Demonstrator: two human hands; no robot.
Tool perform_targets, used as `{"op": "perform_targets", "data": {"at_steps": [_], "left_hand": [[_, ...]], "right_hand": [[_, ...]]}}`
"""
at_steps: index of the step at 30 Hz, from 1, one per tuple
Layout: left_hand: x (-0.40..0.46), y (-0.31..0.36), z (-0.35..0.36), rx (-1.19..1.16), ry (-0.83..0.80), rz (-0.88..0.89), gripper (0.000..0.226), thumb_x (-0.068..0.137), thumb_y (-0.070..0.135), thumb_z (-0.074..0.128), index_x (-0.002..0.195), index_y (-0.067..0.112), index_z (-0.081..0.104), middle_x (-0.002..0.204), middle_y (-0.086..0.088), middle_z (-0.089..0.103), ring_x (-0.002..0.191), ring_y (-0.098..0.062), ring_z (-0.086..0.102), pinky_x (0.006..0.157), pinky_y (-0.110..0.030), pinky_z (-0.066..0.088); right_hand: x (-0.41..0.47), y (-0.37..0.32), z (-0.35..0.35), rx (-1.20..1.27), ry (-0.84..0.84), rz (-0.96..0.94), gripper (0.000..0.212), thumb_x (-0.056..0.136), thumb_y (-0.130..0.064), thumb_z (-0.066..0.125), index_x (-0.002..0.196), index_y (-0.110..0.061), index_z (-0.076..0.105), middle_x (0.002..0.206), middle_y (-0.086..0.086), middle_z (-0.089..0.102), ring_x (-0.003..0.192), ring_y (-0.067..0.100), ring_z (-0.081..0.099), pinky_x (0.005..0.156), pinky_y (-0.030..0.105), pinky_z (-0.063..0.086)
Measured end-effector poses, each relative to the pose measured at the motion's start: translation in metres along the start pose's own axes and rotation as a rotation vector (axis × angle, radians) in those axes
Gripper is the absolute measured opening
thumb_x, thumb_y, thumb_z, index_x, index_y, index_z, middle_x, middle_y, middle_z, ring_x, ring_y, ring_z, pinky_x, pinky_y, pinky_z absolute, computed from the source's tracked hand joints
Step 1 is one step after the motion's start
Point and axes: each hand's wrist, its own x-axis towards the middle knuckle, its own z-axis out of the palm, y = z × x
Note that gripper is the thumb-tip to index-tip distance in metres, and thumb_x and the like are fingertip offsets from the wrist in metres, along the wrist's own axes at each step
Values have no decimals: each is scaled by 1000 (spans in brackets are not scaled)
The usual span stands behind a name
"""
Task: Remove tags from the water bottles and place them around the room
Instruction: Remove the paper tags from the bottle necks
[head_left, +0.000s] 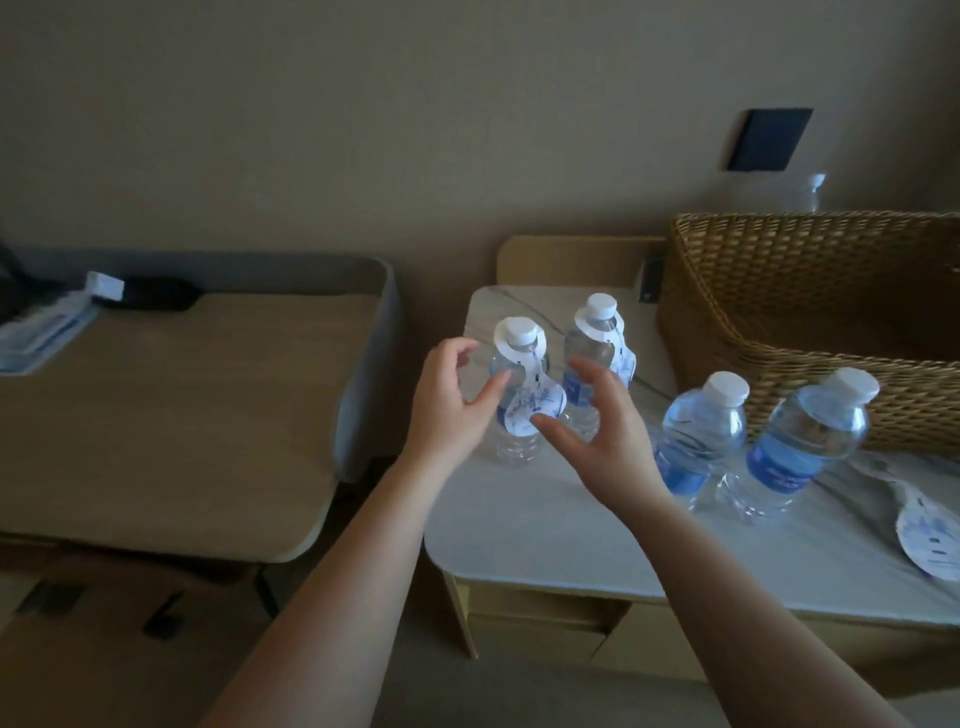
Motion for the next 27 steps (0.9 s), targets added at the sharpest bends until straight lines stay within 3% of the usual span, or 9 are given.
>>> {"op": "perform_targets", "data": {"at_steps": [3,7,9,12,13,18,22,27], "left_hand": [[22,-6,2,-74,-203,-50,60,84,40,70,138,25,47,140,9,51,129,-6,45,106,-27,37],[33,-11,9,-143,-333,-53,45,86,33,70,129,27,56,124,12,61,118,-5,55,102,-31,45],[34,-13,12,-149,-311,-71,40,87,27,70,125,23,59,124,8,63,118,-10,56,101,-33,45],[34,-14,14,-177,-263,-85,37,85,19,70,121,19,62,123,1,65,119,-14,57,96,-29,43],[33,-14,14,-179,-257,-84,36,85,18,71,120,19,63,123,1,66,118,-14,57,94,-27,41],[36,-12,13,-215,-258,-90,37,84,20,72,120,20,62,123,1,66,117,-14,57,94,-28,42],[35,-12,13,-221,-271,-76,38,87,24,70,123,18,61,123,0,66,117,-15,58,97,-38,48],[33,-14,14,-207,-239,-71,43,87,21,70,128,20,58,126,4,61,113,-9,54,90,-27,48]], "right_hand": [[12,5,19,-35,23,95,80,70,-52,76,138,-28,40,131,-15,49,117,2,47,91,15,35],[17,13,33,3,38,252,75,72,-43,79,136,-28,42,118,-10,58,105,5,54,78,10,37],[18,14,35,88,49,333,57,79,-36,75,128,-30,49,104,-8,65,94,4,60,72,14,40],[19,14,29,164,86,366,19,85,-20,70,99,-30,60,80,-8,68,71,-2,62,70,29,49],[18,13,26,183,97,367,15,86,-16,68,90,-29,62,78,-8,69,70,0,63,70,33,53],[11,5,7,278,161,300,13,89,-14,63,86,-25,67,79,-10,71,74,4,65,64,18,51],[15,-11,-1,306,171,279,15,91,-12,60,86,-25,66,79,-13,72,76,3,66,67,21,53],[39,-33,-3,216,193,261,12,91,-15,59,88,-24,65,85,-8,71,78,4,66,64,21,54]]}}
